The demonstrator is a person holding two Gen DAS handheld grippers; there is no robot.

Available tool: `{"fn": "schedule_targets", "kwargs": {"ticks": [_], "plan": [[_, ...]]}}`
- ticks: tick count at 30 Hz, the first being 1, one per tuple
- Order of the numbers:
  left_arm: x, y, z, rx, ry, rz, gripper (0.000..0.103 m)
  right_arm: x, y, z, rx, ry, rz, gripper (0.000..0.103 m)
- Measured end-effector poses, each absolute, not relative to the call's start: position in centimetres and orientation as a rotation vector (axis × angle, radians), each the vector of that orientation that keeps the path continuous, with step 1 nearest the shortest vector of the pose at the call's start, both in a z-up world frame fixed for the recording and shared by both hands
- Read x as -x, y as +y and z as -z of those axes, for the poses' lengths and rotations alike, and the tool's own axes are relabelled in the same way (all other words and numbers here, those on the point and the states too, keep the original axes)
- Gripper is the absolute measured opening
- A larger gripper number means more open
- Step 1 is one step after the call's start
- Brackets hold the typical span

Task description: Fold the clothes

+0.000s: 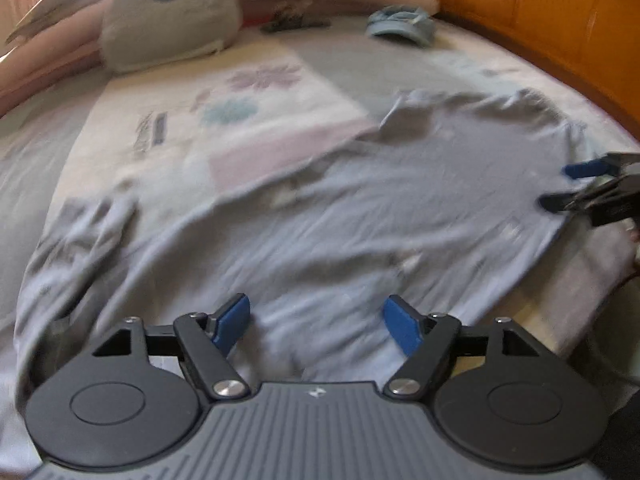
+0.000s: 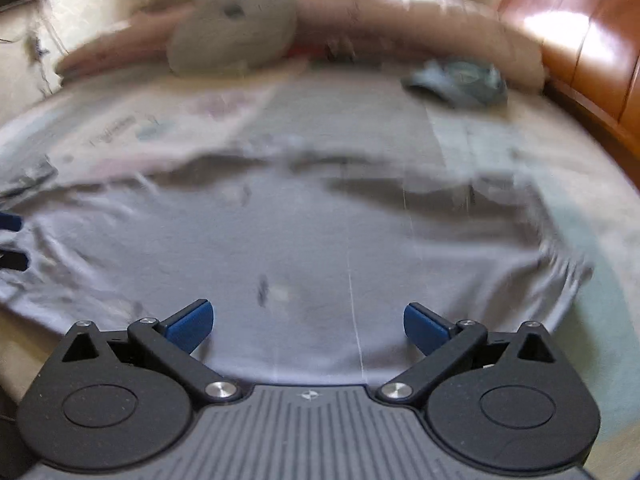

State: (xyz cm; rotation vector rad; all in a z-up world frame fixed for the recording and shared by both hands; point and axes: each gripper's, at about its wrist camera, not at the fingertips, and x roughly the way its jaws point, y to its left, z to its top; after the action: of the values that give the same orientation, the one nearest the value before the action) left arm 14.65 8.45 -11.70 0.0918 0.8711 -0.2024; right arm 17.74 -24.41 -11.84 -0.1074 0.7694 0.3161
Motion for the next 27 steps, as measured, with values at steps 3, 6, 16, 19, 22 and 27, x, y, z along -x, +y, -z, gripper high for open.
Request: {"fn": "schedule_targets", "kwargs": {"ticks": [3,6,16,19,22,27], "plan": [[-13.7,9.1,11.5,-0.068,0.885,0.185,0.08,-17.7,-25.2,12.4,0.077,0.789,-0.312,0.103],[-13.9,8.5,10.8,-0.127,0.888,0.16,0.08,-18.1,-26.9,11.4,0.052,0.761,-0.296,0.103],[-14.4,8.5,11.7,-0.048,0.909,0.125,0.081,-22.3,-33.9,12.3,-0.082,0.722,-0.141,0.103],[-14.3,8.4,11.2,-0.088,0.905,0.108,0.081,-20.4,-34.1,12.5,-0.054,0.715,-0.136,0.103],[-14.6,7.2,10.5,-0.169,0.868,0.134,0.081,-19.7,-33.4,11.7,-0.038,0.724,-0.121,0.103],[-16.2,6.0,10.9,-0.164,0.871,0.165,0.081,-19.2,-30.7,10.3,-0.002,0.663,-0.19,0.103]]}}
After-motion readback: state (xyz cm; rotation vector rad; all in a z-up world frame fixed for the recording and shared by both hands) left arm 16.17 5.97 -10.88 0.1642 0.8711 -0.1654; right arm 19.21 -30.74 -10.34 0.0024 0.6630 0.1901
